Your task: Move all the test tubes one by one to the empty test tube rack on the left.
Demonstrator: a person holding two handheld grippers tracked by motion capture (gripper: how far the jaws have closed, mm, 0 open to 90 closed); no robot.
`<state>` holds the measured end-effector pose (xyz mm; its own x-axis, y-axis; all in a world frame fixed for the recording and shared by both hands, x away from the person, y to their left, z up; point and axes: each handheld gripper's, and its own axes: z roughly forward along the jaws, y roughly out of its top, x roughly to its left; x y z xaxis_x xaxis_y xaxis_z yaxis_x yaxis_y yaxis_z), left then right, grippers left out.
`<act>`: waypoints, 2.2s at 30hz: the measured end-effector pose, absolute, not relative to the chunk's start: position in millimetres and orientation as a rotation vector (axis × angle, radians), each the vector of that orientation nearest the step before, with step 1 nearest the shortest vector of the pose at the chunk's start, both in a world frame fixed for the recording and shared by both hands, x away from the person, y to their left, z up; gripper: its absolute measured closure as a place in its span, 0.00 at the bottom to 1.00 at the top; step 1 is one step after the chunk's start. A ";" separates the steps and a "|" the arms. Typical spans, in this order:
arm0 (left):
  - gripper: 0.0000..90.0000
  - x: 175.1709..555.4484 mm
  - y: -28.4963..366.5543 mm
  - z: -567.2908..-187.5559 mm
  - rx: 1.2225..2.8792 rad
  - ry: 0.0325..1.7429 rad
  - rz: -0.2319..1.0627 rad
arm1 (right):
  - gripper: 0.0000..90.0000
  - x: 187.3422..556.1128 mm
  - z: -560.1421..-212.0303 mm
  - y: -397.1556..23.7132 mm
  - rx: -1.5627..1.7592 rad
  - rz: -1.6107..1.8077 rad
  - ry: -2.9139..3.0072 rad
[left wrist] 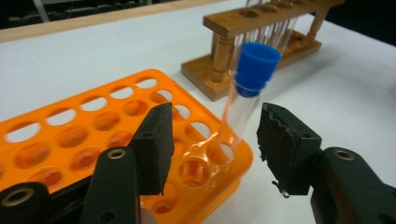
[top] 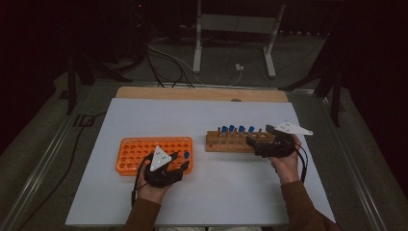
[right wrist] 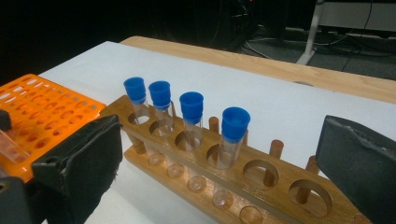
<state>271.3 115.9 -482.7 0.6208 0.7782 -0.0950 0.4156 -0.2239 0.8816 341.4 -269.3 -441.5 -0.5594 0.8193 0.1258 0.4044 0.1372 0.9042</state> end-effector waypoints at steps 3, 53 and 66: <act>0.41 270.3 122.1 -478.7 1.819 0.962 0.477 | 0.03 343.3 -444.5 -269.0 1.169 1.380 2.024; 0.01 277.2 156.1 -473.0 1.718 1.108 0.616 | 0.85 358.7 -467.5 -247.3 1.132 1.238 2.048; 0.01 278.6 155.5 -472.8 1.713 1.092 0.605 | 0.85 356.1 -452.1 -251.8 1.142 1.281 2.005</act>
